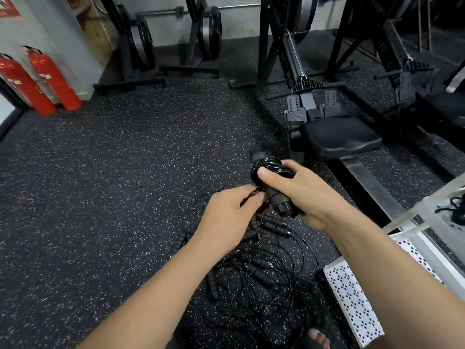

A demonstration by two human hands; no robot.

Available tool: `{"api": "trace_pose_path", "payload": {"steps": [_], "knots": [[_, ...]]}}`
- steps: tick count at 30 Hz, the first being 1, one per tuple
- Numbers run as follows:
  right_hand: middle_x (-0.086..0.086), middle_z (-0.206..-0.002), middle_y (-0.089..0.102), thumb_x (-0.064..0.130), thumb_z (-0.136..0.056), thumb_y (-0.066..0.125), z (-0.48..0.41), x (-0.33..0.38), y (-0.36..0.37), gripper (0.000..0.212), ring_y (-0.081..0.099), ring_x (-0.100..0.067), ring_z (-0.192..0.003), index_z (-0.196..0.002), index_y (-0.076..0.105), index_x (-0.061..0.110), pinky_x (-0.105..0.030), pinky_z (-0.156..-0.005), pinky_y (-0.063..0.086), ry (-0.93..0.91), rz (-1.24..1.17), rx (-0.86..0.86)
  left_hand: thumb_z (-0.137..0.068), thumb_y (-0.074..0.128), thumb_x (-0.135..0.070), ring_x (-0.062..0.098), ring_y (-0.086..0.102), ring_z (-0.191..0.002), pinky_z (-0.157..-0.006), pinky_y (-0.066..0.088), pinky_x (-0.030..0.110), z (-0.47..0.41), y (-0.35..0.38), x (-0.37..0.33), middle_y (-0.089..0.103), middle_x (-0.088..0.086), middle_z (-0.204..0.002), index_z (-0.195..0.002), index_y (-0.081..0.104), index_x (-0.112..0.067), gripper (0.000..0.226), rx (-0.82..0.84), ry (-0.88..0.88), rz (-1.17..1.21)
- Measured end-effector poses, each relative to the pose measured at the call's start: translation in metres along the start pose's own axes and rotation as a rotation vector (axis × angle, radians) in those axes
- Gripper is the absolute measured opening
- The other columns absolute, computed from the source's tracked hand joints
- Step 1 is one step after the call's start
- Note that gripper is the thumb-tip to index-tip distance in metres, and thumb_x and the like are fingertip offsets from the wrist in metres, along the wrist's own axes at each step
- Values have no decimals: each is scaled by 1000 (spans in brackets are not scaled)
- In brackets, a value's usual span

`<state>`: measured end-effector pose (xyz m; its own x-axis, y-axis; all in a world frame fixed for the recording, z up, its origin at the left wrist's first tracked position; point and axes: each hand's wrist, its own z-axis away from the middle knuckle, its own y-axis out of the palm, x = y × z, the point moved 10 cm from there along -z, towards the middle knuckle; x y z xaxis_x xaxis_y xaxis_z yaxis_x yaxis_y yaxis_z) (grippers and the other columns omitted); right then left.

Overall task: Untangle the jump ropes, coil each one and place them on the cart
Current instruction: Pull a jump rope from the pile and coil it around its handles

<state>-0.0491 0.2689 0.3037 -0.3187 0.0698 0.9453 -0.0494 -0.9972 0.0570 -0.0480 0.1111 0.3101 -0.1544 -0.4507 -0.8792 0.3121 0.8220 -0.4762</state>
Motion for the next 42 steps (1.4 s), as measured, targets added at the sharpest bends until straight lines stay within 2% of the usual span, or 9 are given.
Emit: {"api": "trace_pose_path", "payload": {"steps": [4,13,17,19,24,28,34,38,42], "knots": [[-15,-99,76,39,-77,87,5,-11,13,54,74,-24,-81,-116,72,4,-36,-68,63,112,-135,183,-109,60,-44,24,72,-82,-83,60,51,2,1,-1,77,-5,-86,-103,79,-36,22,1,2,25],[3,-109,78,70,-57,93,-5,4,-29,80,77,-16,-98,-117,65,24,-40,-87,64,-150,62,-324,-105,68,-27,38,73,-90,-84,60,57,-2,14,3,81,-13,-90,-104,79,-35,13,58,-72,88],[6,-110,75,66,-60,94,2,18,-35,72,75,-14,-100,-113,59,30,-47,-88,65,-241,136,-399,-106,66,-16,8,72,-80,-77,55,36,-5,16,6,82,-3,-92,-109,80,-27,19,57,-105,225],[9,-109,73,57,-67,98,5,24,-34,67,73,-6,-98,-113,56,32,-41,-87,64,-293,165,-405,-106,65,-13,1,66,-72,-74,51,27,-5,16,8,82,0,-90,-110,81,-25,20,42,-136,284],[14,-107,68,53,-73,96,20,36,-25,71,65,9,-91,-120,49,30,-10,-68,45,-393,353,-488,-106,63,-18,6,62,-68,-74,53,33,-9,7,11,78,-5,-86,-112,80,-27,20,-57,-109,153],[10,-113,64,53,-76,95,28,40,-23,69,61,9,-96,-118,44,31,-6,-69,43,-444,387,-571,-106,59,-23,37,66,-83,-79,58,53,-8,15,11,76,6,-87,-101,77,-26,19,-38,-99,81],[9,-114,64,54,-77,94,29,38,-21,70,62,2,-98,-120,43,31,-12,-71,45,-446,401,-612,-107,55,-21,26,54,-68,-70,53,42,-9,22,18,70,-1,-75,-94,73,-22,23,-32,-111,80],[11,-119,62,56,-74,95,28,39,-18,77,63,-9,-101,-128,47,28,-33,-82,51,-453,433,-621,-110,55,-19,17,75,-94,-98,60,52,-5,30,25,82,-11,-99,-108,81,-33,29,-30,-183,271],[12,-124,57,57,-74,95,29,41,-13,80,61,-9,-105,-132,47,30,-38,-87,51,-467,458,-610,-111,55,-13,22,77,-110,-110,54,52,-4,36,31,83,-5,-107,-115,82,-27,30,-51,-240,410]]}}
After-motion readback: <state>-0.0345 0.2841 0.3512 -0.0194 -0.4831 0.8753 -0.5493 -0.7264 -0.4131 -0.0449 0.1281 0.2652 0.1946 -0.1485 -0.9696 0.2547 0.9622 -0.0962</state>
